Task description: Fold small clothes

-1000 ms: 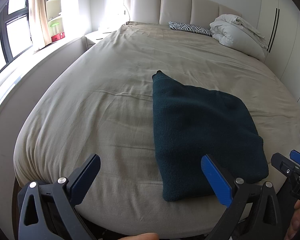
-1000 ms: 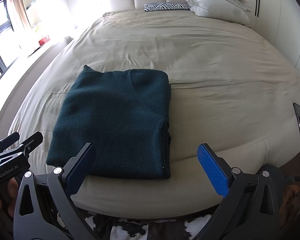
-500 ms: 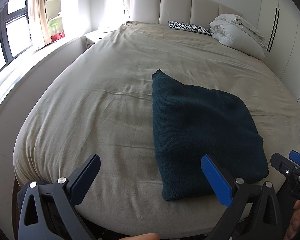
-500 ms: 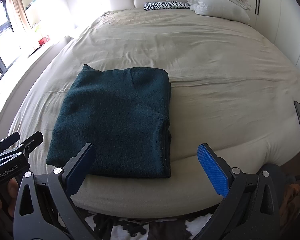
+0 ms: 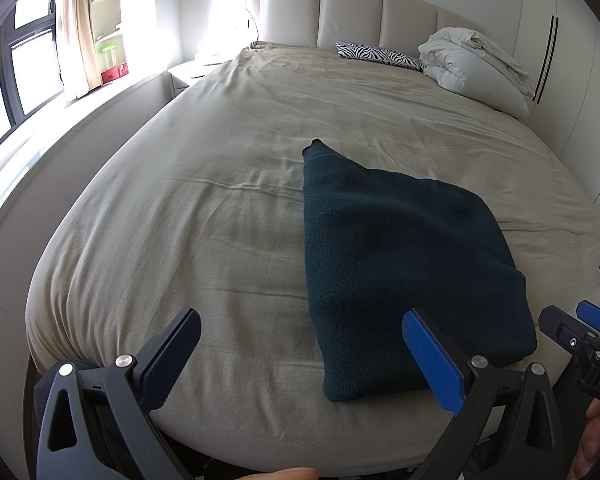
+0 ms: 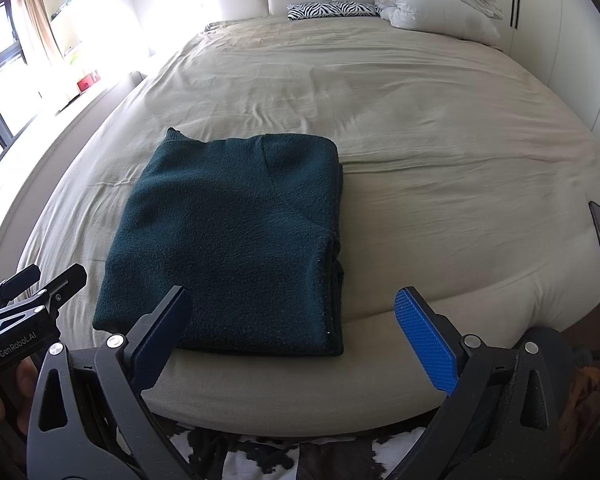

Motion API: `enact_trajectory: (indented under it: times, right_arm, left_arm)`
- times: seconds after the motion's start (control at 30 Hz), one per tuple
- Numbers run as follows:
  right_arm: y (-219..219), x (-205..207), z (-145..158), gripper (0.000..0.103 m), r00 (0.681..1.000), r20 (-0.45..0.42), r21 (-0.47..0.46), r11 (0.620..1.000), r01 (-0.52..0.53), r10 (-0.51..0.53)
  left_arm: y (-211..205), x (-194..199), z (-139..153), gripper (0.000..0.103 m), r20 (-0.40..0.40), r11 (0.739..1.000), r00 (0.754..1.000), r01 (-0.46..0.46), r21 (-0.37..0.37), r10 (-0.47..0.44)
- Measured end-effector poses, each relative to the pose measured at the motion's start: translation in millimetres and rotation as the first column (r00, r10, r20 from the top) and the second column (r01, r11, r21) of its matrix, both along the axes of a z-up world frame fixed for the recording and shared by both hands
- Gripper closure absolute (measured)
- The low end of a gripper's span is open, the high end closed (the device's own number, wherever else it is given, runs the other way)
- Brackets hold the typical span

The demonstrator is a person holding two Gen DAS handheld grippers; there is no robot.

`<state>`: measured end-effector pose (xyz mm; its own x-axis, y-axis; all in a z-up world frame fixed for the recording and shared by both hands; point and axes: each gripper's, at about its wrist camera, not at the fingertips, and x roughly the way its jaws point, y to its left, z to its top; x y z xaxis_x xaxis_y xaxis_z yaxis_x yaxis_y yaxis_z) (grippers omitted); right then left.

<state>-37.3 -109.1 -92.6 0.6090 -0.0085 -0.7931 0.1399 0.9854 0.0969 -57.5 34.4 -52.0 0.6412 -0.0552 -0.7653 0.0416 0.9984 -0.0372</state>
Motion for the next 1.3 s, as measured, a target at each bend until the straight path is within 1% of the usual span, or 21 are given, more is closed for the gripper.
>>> enact_trajectory:
  times: [0.67, 1.3]
  right_arm:
    - [-0.8, 0.6, -0.2, 0.0, 1.0, -0.001, 0.002, 1.0, -0.002, 0.002]
    - [-1.1, 0.1, -1.2, 0.0, 1.0, -0.003, 0.004, 1.0, -0.001, 0.001]
  left_arm:
    - [0.6, 0.7, 0.3, 0.0, -0.001, 1.0, 1.0, -0.001, 0.0, 0.001]
    - [-0.4, -0.5, -5.3, 0.0, -0.005, 1.0, 1.0, 0.002, -0.002, -0.002]
